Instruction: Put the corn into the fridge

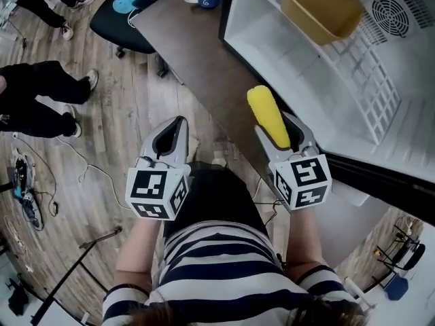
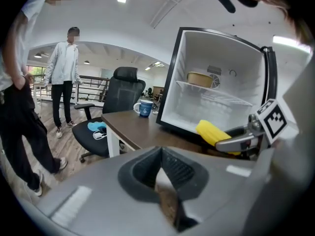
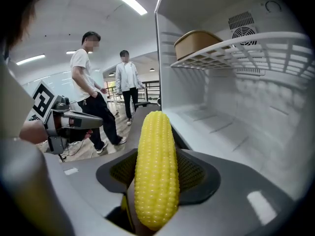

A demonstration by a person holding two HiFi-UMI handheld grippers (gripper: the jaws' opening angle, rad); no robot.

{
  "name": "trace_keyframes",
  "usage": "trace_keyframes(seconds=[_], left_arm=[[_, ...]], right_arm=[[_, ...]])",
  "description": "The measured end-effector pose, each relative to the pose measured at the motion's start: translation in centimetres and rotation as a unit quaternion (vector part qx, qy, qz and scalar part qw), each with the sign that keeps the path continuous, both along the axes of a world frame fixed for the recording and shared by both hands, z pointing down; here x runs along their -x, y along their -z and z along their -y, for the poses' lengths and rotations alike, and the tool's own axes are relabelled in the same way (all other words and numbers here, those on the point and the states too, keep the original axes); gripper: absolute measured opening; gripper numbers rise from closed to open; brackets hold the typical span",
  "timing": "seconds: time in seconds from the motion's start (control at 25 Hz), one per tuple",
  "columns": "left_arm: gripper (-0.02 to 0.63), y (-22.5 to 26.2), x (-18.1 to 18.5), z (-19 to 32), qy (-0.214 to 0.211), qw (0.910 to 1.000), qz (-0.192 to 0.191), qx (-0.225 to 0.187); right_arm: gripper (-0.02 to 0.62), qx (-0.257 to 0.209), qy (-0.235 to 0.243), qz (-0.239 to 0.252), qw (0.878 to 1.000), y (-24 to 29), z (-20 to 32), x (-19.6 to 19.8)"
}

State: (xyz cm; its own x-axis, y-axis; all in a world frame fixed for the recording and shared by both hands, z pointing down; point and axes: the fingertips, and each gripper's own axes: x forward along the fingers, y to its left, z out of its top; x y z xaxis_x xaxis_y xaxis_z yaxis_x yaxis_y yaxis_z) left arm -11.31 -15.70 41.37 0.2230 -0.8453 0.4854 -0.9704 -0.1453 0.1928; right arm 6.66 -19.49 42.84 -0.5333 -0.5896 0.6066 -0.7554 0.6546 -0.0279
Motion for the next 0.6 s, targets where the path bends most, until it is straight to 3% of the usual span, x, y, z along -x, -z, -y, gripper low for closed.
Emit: trace_keyframes(seconds=[0.6], left_arm=[[0.0, 1.5, -2.2, 8.4, -0.122, 0.9919, 0.006, -0.034]], right_arm=[[0.242, -0.047, -0.149, -0.026, 0.987, 1.9, 6.6, -4.2]])
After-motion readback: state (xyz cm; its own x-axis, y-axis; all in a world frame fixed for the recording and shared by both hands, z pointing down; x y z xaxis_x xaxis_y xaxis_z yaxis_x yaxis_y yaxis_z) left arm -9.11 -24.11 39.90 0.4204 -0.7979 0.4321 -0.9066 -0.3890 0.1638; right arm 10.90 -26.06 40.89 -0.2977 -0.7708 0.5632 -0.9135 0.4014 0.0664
